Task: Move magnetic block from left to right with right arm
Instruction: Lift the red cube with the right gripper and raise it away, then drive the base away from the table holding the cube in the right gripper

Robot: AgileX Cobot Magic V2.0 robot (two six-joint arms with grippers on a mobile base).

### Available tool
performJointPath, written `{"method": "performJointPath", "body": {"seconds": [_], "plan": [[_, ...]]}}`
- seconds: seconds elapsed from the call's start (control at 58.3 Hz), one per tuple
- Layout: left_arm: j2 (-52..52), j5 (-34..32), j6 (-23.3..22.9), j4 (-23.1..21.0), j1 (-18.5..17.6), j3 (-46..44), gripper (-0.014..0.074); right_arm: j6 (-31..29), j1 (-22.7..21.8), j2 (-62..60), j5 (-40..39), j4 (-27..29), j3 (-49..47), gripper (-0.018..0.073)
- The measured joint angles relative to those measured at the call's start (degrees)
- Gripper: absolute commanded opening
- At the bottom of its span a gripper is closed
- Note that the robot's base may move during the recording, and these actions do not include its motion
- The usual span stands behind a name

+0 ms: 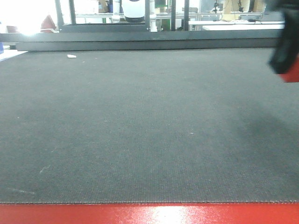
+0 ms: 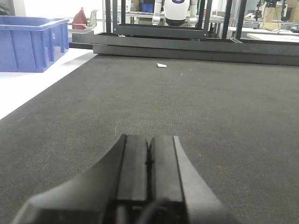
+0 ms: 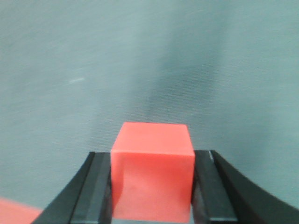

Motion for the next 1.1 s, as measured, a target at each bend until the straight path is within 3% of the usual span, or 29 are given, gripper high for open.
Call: {"method": "performJointPath", "body": {"seconds": [0.395,0.686,0.892,1.098], "plan": [[0.0,0.0,0.0,0.0,0.0,0.0,-0.0117,-7.49,-15.07,-19.38,-22.53,4.51,18.02,0.0392],[0.0,0.0,0.0,0.0,0.0,0.0,-0.0117,-8.1,-15.88,-32.78,-34.02,3.43,28.82,0.0392],[0.0,0.0,0.0,0.0,0.0,0.0,-0.0117,-8.1,-15.88,-41.55,-35.37,-3.18,32.33,0.0392],[0.0,0.0,0.0,0.0,0.0,0.0,-0.0117,-8.1,-15.88,-48.09,-35.69,-3.81,32.95,0.0392]]}}
